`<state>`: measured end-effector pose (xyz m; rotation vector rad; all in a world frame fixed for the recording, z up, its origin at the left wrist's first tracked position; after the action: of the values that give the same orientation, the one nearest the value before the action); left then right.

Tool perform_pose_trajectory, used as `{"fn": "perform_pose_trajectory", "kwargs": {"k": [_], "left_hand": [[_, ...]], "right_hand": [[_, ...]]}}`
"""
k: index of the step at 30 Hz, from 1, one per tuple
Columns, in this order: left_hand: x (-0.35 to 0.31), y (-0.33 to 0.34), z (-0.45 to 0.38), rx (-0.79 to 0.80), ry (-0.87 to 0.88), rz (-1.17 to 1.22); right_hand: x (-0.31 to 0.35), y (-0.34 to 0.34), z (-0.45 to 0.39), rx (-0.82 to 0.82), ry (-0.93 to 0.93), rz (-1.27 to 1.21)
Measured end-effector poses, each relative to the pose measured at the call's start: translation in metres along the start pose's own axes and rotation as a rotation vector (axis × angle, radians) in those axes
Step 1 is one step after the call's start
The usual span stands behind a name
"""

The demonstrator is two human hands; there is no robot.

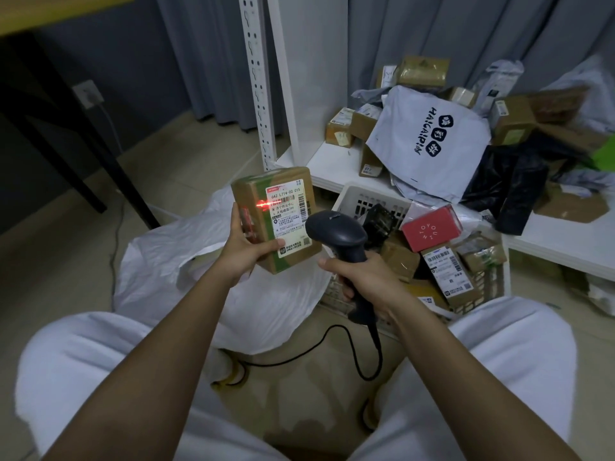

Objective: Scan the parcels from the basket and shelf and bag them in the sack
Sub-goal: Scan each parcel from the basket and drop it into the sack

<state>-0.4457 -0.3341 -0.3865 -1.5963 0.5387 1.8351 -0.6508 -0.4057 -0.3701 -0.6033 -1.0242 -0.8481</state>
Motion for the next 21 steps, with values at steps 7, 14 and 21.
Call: {"fn": "perform_pose_trajectory", "kwargs": {"k": [7,14,21], "left_hand": [[0.000,-0.012,0.000,-0.022,0.037,-0.028],[-0.001,-0.075,0.011,-0.195,0.156,-0.086],[0.000,-0.133,0.019,-0.154,0.215,-0.326]], "right_hand": [[0.003,0.007,-0.005,0.019,-0.012,-0.005],[-0.004,0.010,-0.053,-0.217,-0.022,-0.019],[0.000,0.061,-0.128,-0.220,-0.291,0.482]]}}
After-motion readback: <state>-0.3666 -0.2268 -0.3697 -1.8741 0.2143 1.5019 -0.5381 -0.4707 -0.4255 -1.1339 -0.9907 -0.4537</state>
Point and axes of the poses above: each hand's wrist, its own z-axis away from the middle knuckle, its own y-axis out of the palm, x = y × z, the point moved 5 cm from there along -z, towards the middle knuckle, and after that the axes turned 9 degrees about -x, right-handed, at the moved point
